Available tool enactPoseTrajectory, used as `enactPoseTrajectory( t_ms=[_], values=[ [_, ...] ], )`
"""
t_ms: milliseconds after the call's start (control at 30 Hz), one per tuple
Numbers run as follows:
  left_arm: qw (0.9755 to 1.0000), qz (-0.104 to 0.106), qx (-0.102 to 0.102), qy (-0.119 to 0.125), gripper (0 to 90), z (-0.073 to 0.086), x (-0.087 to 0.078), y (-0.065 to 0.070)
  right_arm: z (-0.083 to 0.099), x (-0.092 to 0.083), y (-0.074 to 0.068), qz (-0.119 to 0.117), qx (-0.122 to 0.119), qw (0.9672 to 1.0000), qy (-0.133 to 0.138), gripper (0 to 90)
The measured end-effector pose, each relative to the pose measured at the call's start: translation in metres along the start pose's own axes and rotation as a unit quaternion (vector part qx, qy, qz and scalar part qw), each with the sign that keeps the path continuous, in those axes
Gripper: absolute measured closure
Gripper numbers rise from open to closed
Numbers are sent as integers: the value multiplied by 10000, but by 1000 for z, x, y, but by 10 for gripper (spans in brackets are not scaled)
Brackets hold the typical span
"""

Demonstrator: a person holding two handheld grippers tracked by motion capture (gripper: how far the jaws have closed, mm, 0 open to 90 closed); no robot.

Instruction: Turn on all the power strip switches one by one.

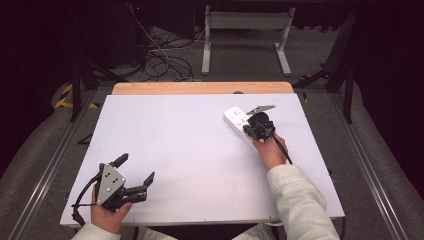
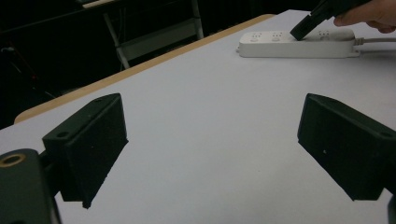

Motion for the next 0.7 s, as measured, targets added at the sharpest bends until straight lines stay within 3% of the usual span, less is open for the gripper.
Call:
enactPoseTrajectory(
  t_ms=[300, 400, 433, 500, 533, 600, 700],
  values=[
    [10000, 0, 18, -2, 85, 0, -1, -1, 1, 1, -2, 105, -79, 9999, -15, 900],
    [10000, -1, 15, -1, 85, 0, -1, -1, 0, 1, -1, 41, 22, 10000, -14, 900],
    [10000, -7, 19, 2, 85, 0, -1, -1, -2, -1, -5, -174, 17, 9998, -96, 900],
    [10000, -7, 27, -3, 85, 0, -1, -1, -4, -3, -7, -257, 78, 9995, -163, 900],
    [10000, -12, 29, -6, 85, 0, -1, -1, -13, -12, -12, -399, 170, 9990, 79, 900],
    [10000, -15, 3, -8, 85, 0, 0, -2, -25, -24, -15, -447, 126, 9983, 344, 900],
    [10000, -5, -12, -30, 85, 1, 1, -1, -37, -35, -20, -432, -42, 9978, 497, 900]
  ],
)
Point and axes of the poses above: each handheld gripper's, and its own axes: x roughly forward along the jaws, z roughly out of its underside, y roughly to its right, the point moved 9 cm from there along x, roughly forward along the jaws, and after that the axes turned 1 degree about x, right-handed, at the moved point
